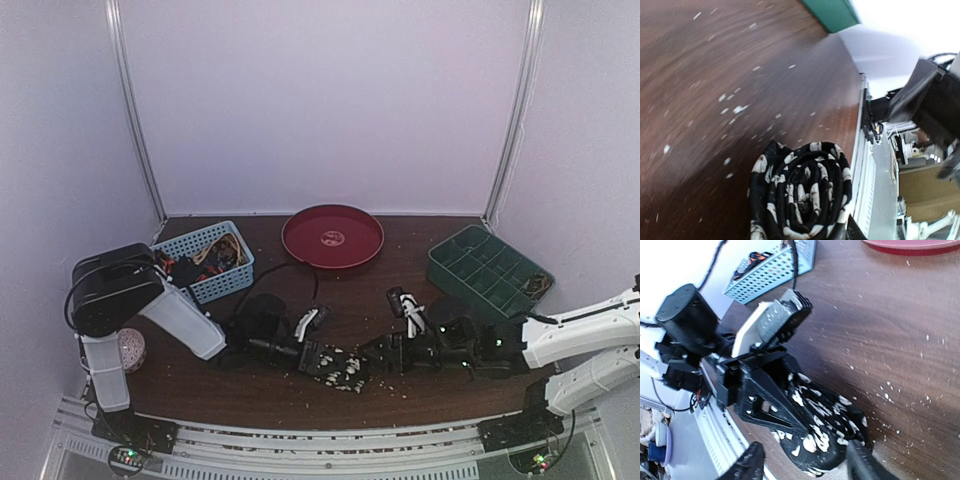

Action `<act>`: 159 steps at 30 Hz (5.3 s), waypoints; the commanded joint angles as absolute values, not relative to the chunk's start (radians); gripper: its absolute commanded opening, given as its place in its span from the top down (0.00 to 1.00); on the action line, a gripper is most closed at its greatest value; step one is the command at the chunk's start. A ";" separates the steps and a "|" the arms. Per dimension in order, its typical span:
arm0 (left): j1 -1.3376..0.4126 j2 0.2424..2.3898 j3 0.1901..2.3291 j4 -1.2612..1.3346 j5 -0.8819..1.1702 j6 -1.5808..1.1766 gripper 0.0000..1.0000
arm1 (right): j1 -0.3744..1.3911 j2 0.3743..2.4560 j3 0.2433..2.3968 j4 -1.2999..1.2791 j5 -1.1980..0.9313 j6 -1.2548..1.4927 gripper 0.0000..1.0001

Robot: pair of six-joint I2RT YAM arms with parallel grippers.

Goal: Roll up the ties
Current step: Pick up the tie from the center of the board, then pass from the left arm to the right, then place the tie in the storage box.

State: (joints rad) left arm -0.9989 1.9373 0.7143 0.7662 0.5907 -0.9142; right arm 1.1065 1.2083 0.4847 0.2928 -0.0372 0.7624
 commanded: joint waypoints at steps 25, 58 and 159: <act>-1.122 1.574 0.722 0.614 0.684 -0.175 0.86 | 1.141 1.154 0.700 0.011 -0.351 0.348 0.13; -1.123 1.529 0.796 0.453 0.738 -0.089 0.90 | 1.171 1.207 0.702 0.037 -0.401 0.287 0.39; -1.042 1.069 0.718 -0.081 -0.151 -0.234 0.02 | 0.244 1.579 1.331 -0.862 0.478 1.185 0.76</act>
State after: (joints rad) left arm -1.0439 1.0668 0.7311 -0.1070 -0.1585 -0.2153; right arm 0.3004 1.5703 1.3281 -0.8444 0.4583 1.1843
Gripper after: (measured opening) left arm 0.982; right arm 0.240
